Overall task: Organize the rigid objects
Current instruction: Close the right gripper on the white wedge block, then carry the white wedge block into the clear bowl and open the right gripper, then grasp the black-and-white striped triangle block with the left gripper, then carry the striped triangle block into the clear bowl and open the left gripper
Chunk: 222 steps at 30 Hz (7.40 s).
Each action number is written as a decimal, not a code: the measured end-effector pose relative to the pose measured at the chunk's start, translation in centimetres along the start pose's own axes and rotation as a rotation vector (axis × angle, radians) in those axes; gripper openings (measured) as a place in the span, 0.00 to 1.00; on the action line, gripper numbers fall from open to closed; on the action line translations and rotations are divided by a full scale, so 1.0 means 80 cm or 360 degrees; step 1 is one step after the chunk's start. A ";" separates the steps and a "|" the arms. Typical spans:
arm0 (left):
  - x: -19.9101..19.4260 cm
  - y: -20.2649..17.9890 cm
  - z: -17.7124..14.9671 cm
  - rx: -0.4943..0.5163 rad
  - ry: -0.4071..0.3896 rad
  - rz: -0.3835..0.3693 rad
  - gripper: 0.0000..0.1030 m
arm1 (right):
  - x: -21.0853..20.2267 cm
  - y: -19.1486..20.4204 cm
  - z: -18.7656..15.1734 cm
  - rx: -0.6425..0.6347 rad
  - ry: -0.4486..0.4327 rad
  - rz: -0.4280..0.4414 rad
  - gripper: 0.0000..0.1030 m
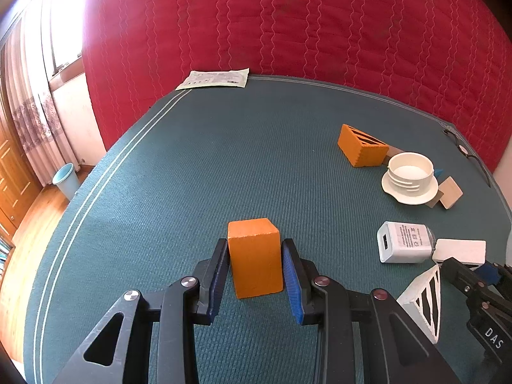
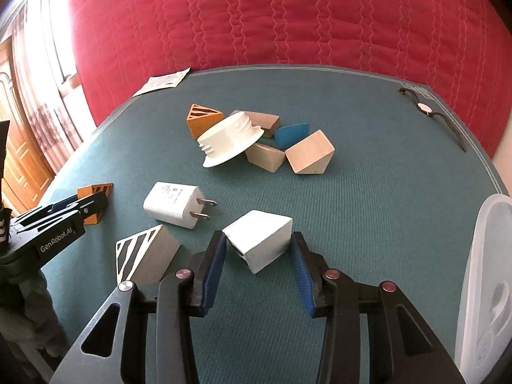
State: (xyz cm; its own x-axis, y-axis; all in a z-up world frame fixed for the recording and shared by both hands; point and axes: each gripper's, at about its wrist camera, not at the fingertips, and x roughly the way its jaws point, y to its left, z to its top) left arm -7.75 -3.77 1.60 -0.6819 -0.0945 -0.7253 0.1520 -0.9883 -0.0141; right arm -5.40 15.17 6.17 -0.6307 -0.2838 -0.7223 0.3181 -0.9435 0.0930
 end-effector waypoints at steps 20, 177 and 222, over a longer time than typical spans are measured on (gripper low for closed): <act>-0.011 -0.007 0.000 0.0031 -0.0069 0.0022 0.34 | -0.031 -0.005 -0.011 0.0002 -0.0117 -0.0021 0.41; -0.044 -0.109 -0.037 0.0168 0.0015 -0.0291 0.42 | -0.208 -0.250 -0.129 0.0668 -0.0352 -0.0535 0.47; -0.164 -0.367 -0.077 0.0760 -0.0168 -0.0968 0.99 | -0.233 -0.311 -0.150 0.0819 -0.0378 -0.0623 0.47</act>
State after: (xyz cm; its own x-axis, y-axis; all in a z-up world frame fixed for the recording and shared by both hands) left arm 1.19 27.24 7.29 -0.6146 0.4935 -0.6154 -0.5787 -0.8123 -0.0734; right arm 6.94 45.97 9.14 -0.7875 0.1200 -0.6046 -0.3042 -0.9288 0.2118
